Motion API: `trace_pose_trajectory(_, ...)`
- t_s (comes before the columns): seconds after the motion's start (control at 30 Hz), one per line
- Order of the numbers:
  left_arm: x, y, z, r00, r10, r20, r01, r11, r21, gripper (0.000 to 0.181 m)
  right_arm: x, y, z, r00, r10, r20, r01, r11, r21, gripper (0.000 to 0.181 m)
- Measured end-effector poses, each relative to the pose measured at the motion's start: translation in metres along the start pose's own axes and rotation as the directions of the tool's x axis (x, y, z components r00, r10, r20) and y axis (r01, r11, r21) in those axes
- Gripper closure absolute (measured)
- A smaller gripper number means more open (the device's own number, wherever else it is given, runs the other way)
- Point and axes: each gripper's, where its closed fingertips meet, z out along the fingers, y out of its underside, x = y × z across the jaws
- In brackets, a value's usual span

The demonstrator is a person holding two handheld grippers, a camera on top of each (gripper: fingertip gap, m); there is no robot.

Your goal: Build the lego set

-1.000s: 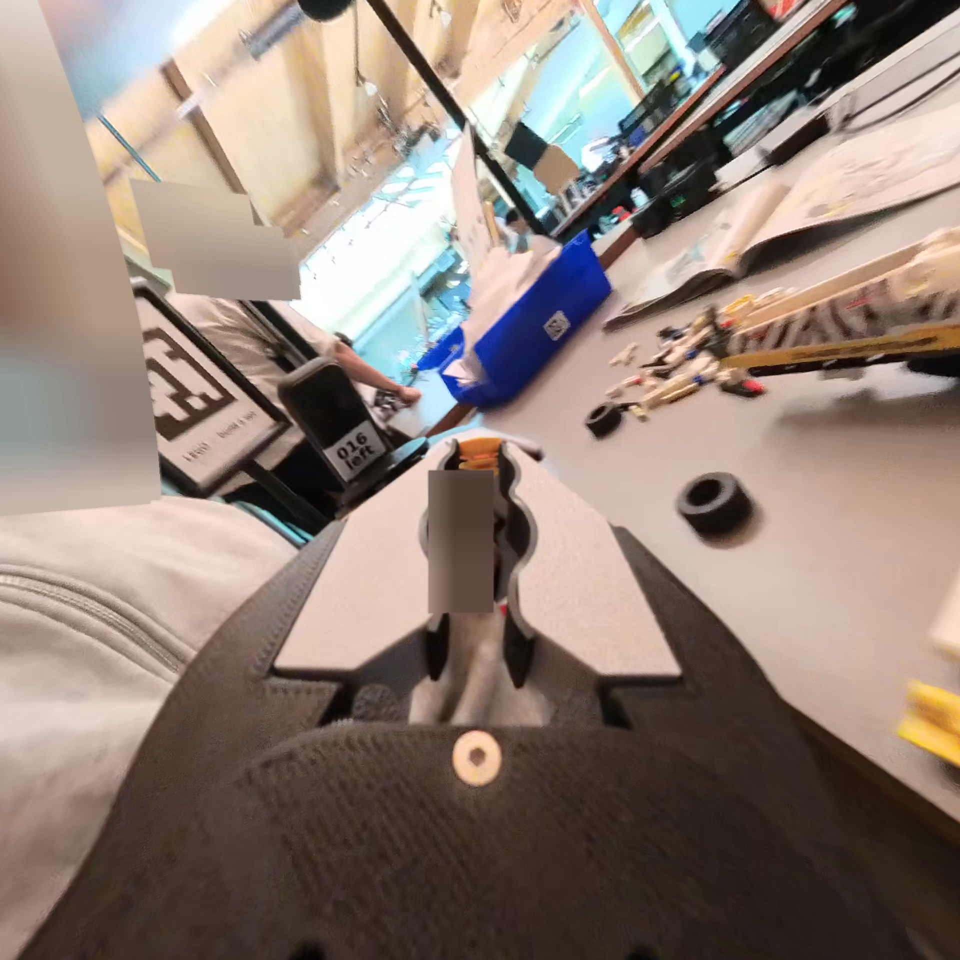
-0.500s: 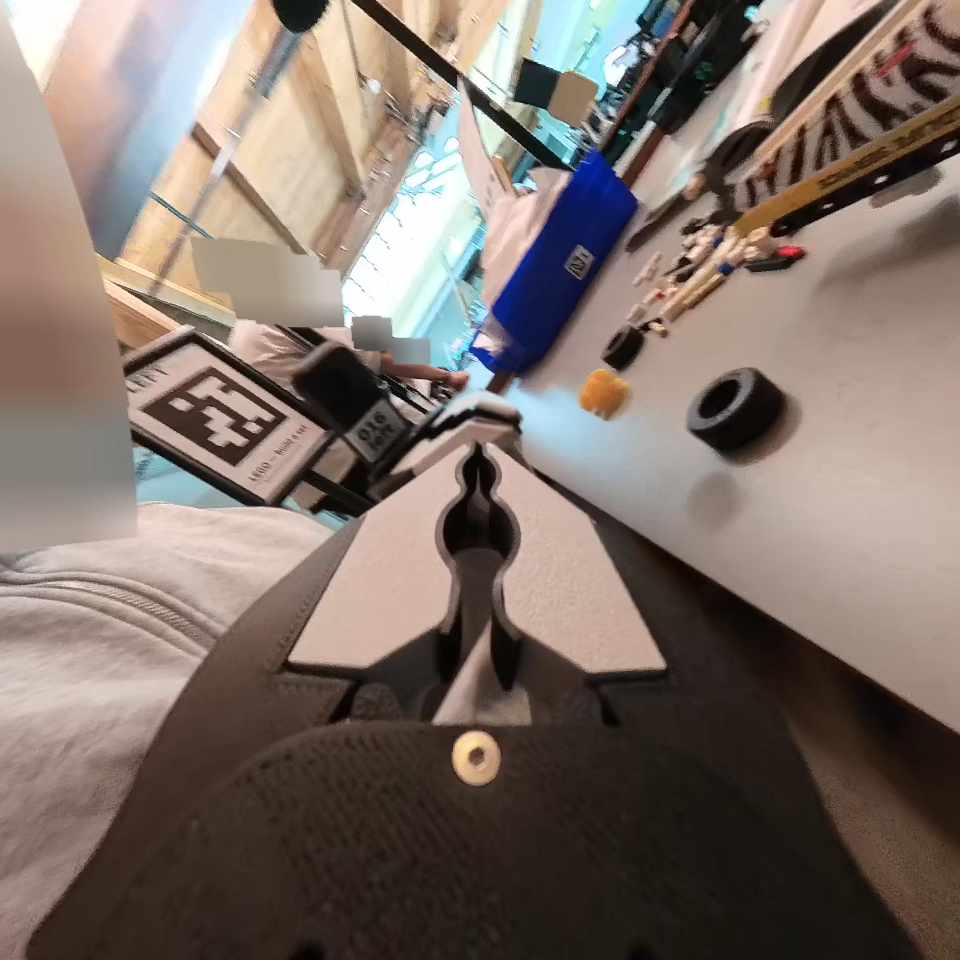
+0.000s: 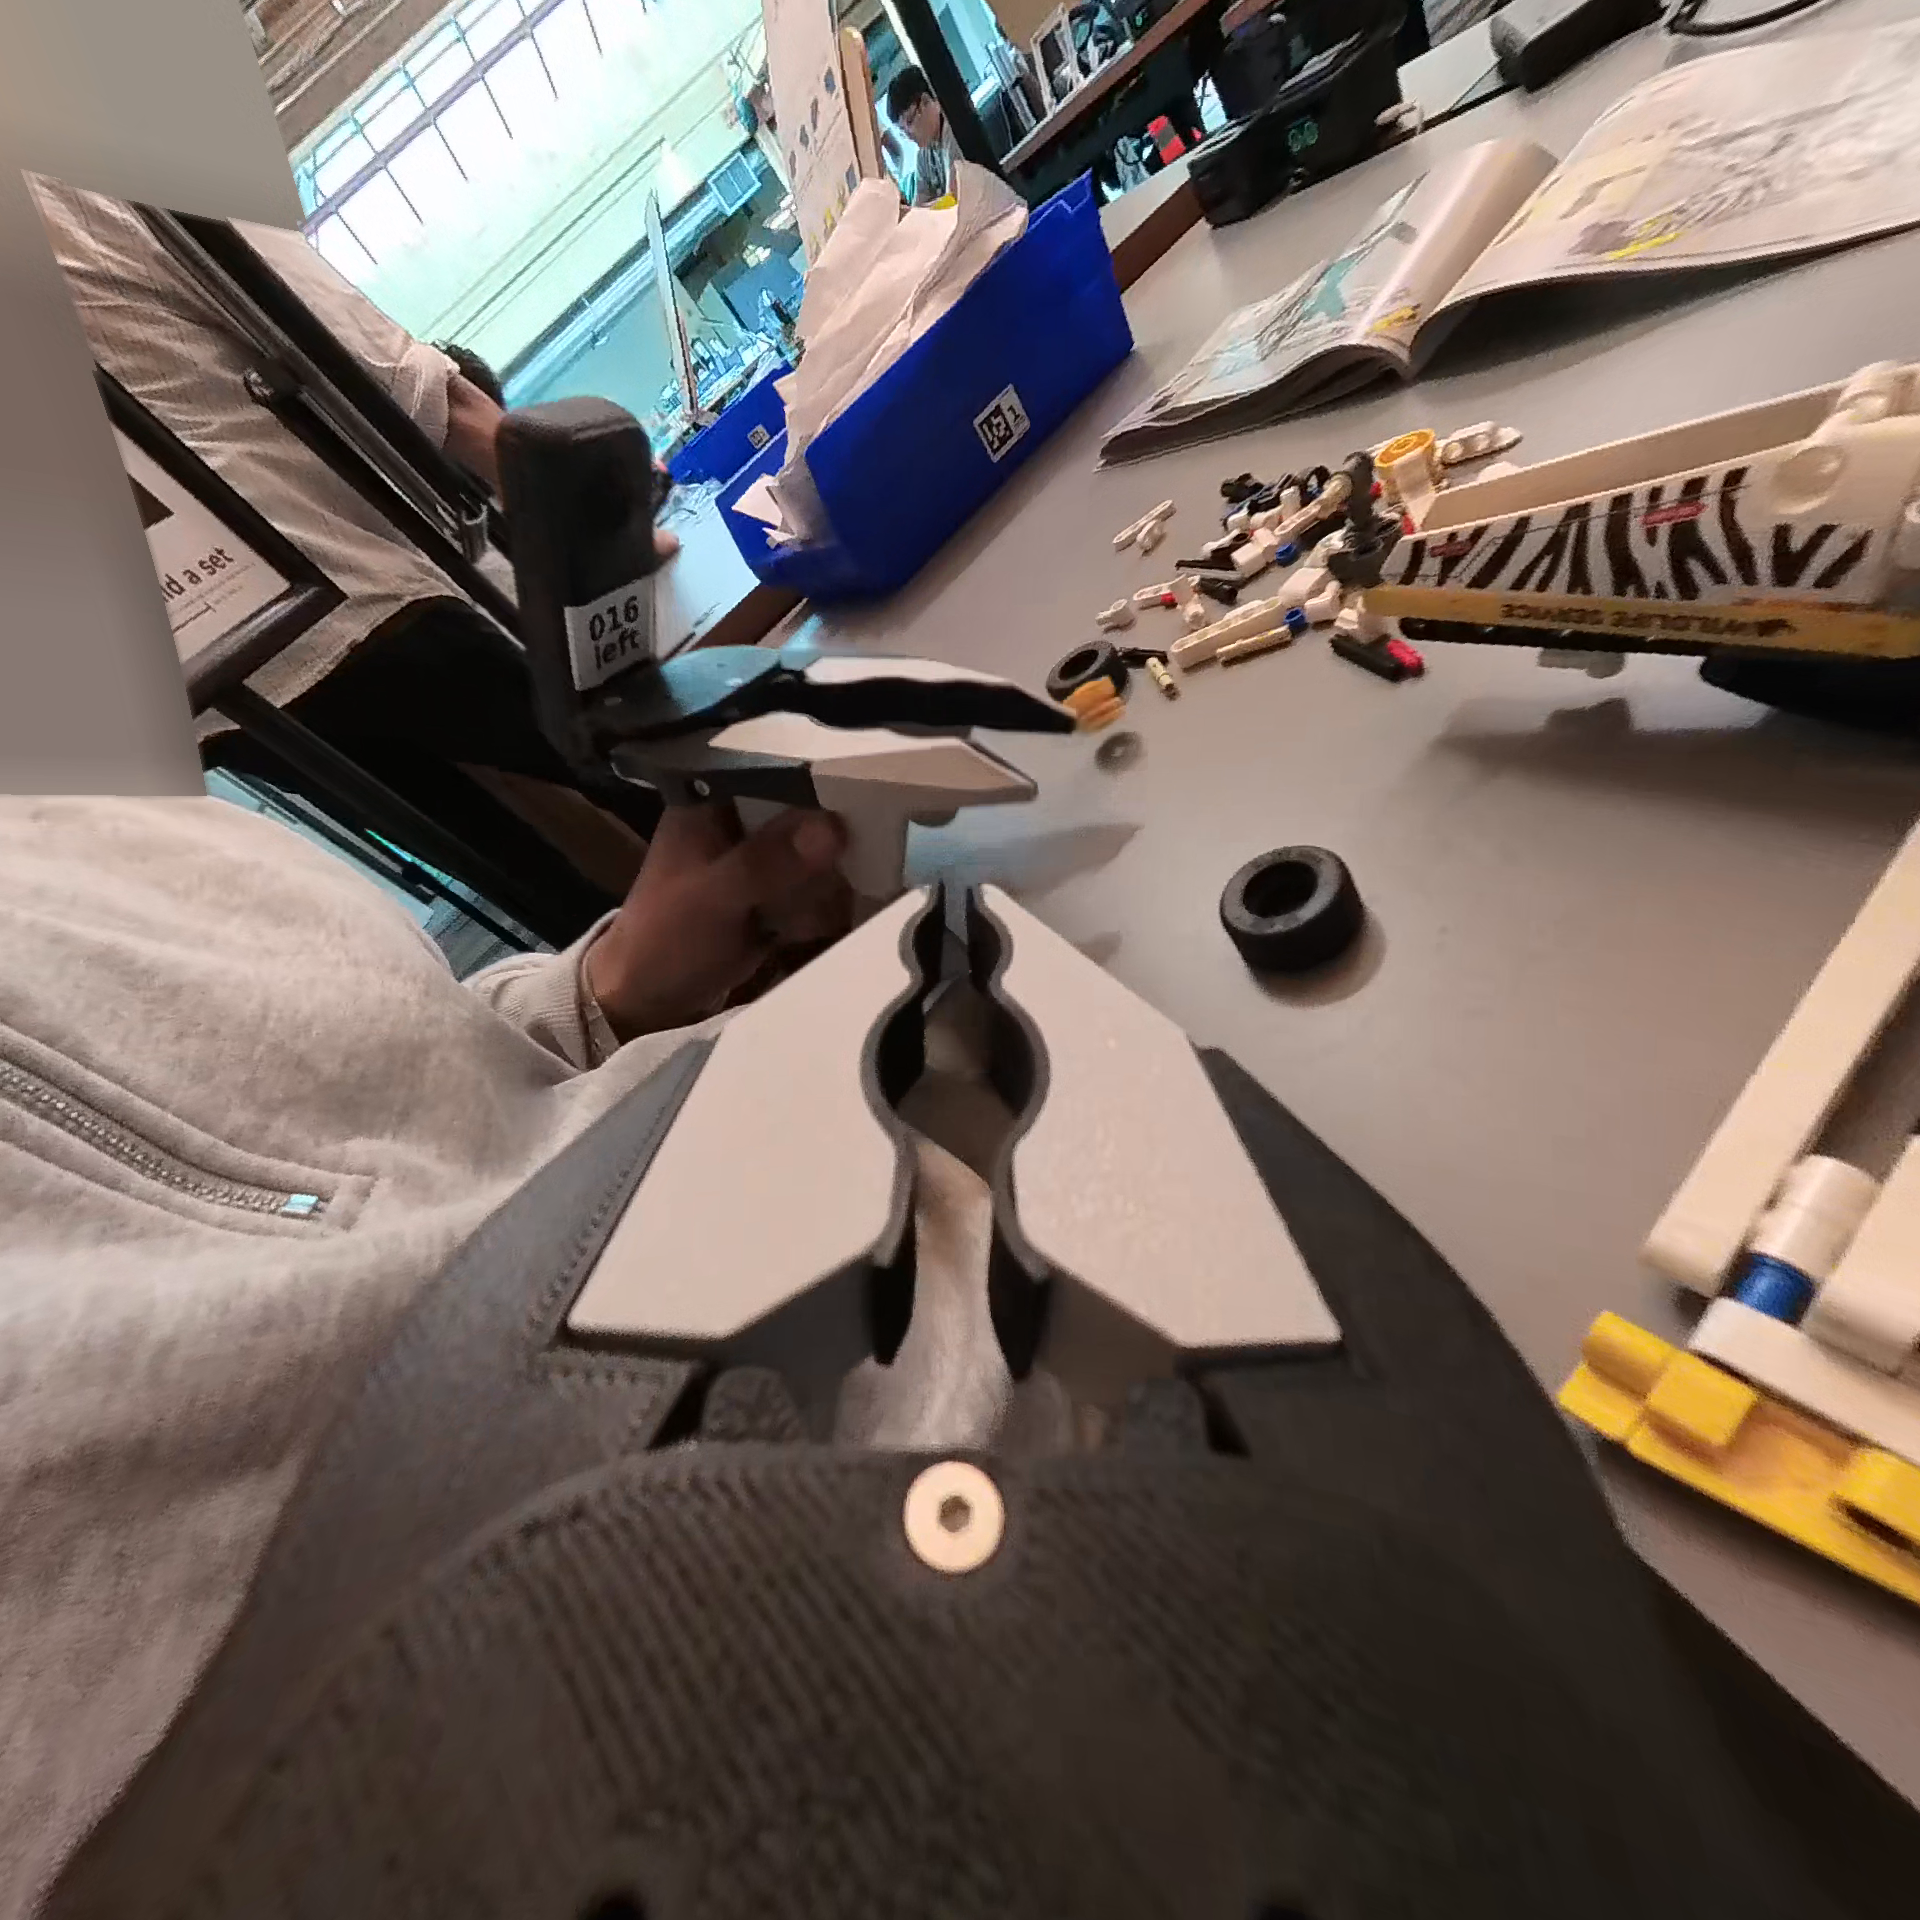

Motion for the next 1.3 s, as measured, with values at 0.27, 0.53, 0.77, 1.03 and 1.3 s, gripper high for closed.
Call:
trace_pose_trajectory(0.27,-0.056,-0.005,-0.020,0.973,0.045,0.225,-0.039,0.999,-0.031,0.144,0.003,-0.002,-0.003,1.000,0.027,0.013,-0.027,0.999,0.025,0.177)
trace_pose_trajectory(0.53,-0.058,0.009,0.003,0.965,0.122,0.232,-0.080,0.980,-0.182,0.149,0.002,-0.006,-0.005,1.000,-0.017,0.009,0.017,1.000,0.024,0.176)
trace_pose_trajectory(0.77,-0.046,0.013,0.015,0.981,0.104,0.164,-0.064,0.970,-0.235,0.166,-0.001,-0.008,-0.001,0.995,-0.102,-0.008,0.102,0.995,-0.009,0.173)
trace_pose_trajectory(1.03,0.037,0.005,0.023,0.926,0.352,-0.134,-0.368,0.922,-0.120,0.167,0.010,-0.007,0.022,0.935,-0.344,-0.084,0.321,0.924,-0.207,0.163)
trace_pose_trajectory(1.3,0.072,-0.001,0.017,0.913,0.246,-0.325,-0.266,0.964,-0.017,0.167,0.014,0.006,0.029,0.942,-0.334,-0.017,0.313,0.899,-0.306,0.163)
